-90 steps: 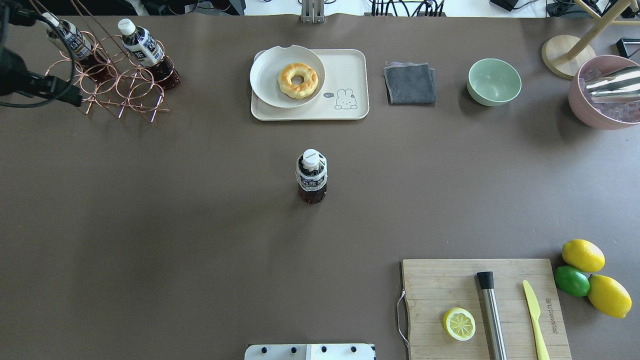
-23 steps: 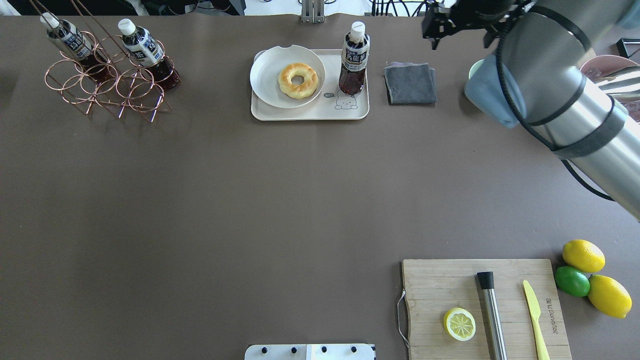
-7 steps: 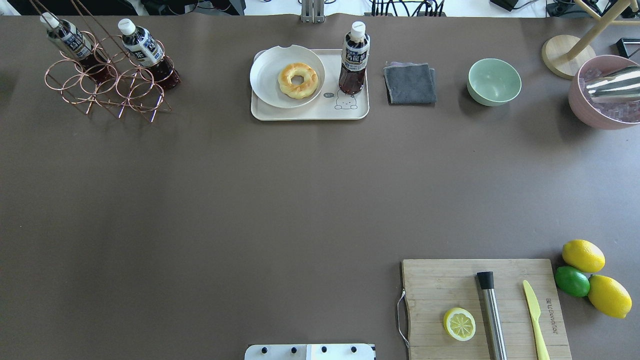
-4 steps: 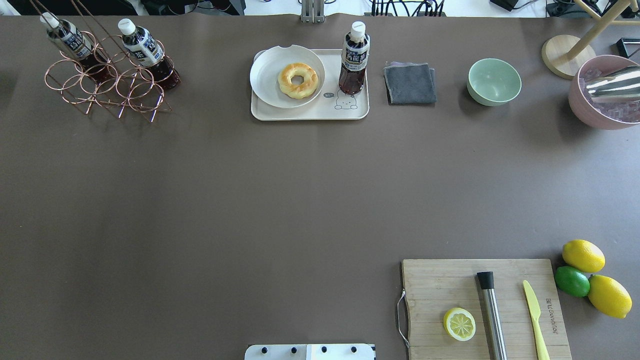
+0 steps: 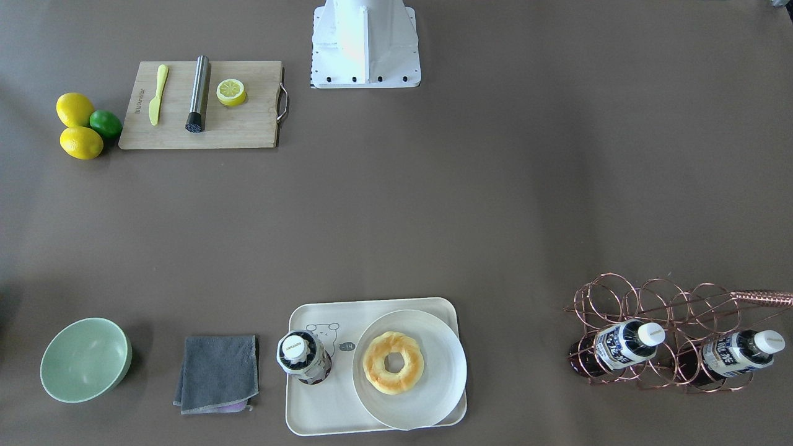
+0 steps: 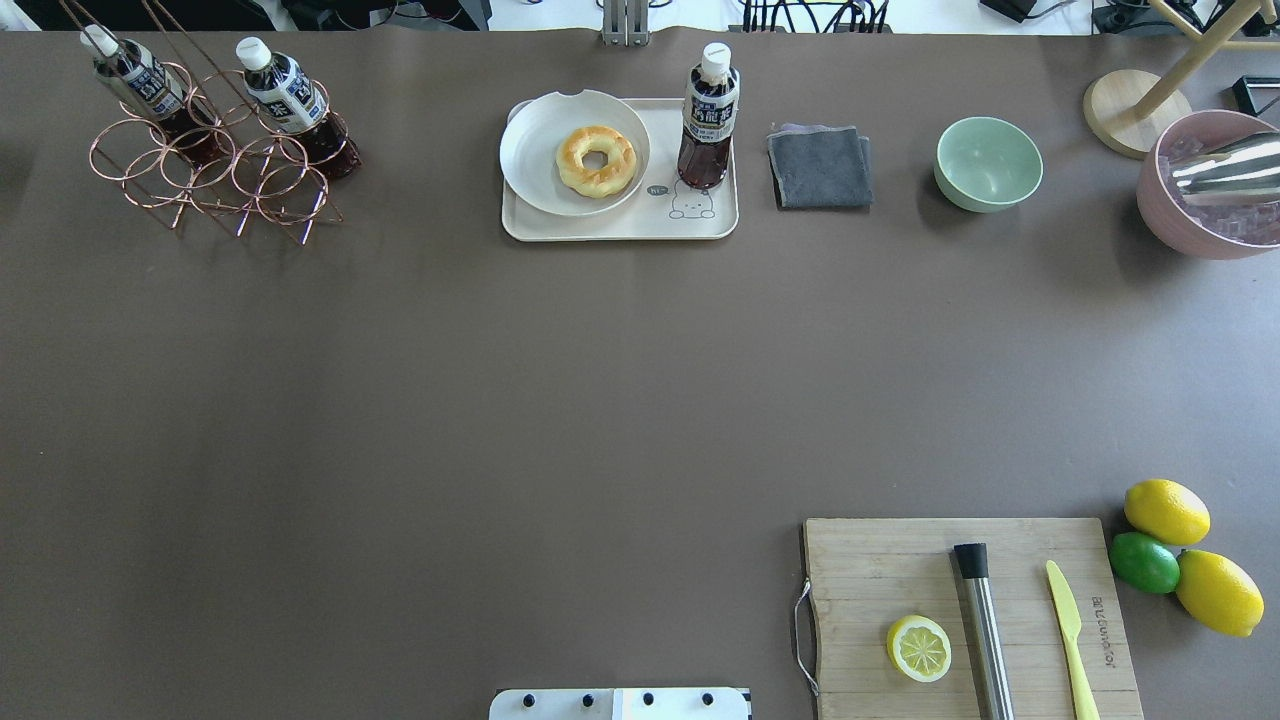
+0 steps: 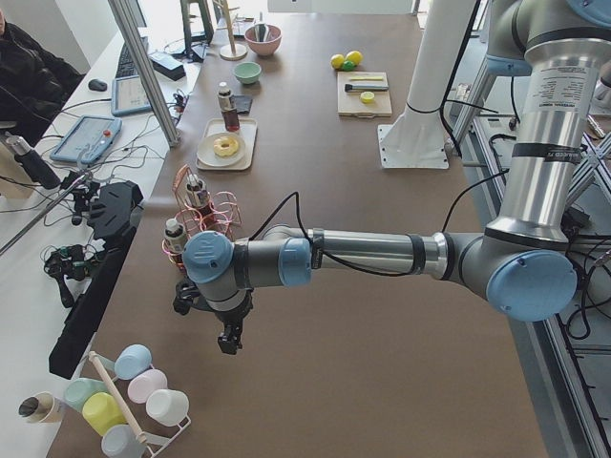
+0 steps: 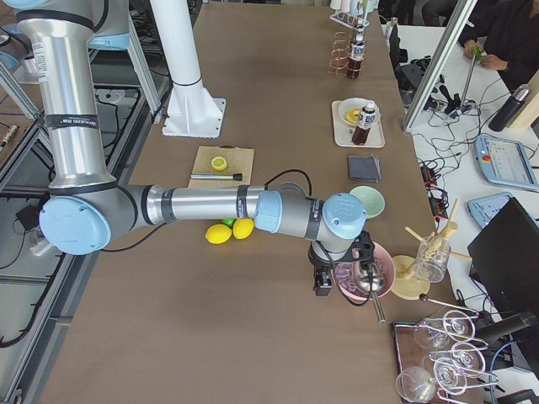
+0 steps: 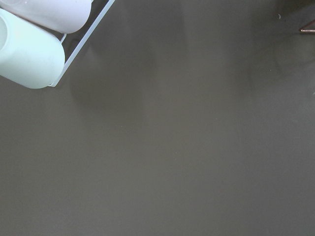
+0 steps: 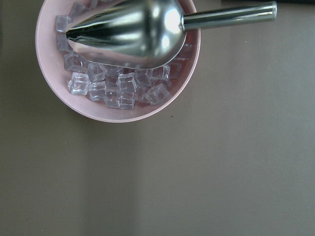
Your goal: Place tea on tray
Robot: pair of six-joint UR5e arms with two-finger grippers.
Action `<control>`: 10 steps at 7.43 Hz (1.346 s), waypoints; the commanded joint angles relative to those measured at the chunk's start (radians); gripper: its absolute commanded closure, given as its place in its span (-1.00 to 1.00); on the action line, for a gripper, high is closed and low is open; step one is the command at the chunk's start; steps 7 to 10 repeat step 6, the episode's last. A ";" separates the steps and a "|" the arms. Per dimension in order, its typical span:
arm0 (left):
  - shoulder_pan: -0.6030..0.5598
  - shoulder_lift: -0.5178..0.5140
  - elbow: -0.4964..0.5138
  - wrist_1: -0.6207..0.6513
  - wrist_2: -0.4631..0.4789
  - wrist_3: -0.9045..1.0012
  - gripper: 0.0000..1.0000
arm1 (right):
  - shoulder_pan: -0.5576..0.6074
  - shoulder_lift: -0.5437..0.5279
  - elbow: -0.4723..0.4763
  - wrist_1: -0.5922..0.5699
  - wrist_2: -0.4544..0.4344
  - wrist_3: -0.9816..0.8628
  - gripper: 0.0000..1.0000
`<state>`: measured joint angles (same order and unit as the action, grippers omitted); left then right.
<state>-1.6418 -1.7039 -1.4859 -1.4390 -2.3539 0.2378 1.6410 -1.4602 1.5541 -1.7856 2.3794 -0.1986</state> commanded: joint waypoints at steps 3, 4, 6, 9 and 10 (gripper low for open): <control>0.000 0.001 0.004 0.000 0.001 0.000 -0.95 | 0.000 0.000 -0.002 0.005 0.003 -0.011 -1.00; 0.000 -0.005 0.004 0.000 0.001 0.000 -0.95 | 0.000 -0.002 0.000 0.006 0.003 -0.010 -1.00; 0.000 -0.007 0.004 0.000 0.001 0.000 -0.95 | 0.000 0.003 0.000 0.006 0.003 -0.009 -1.00; 0.000 -0.007 0.004 0.000 0.001 0.000 -0.95 | 0.000 0.003 0.000 0.006 0.003 -0.009 -1.00; 0.000 -0.007 0.004 0.000 0.001 0.000 -0.95 | 0.000 0.003 0.000 0.006 0.003 -0.009 -1.00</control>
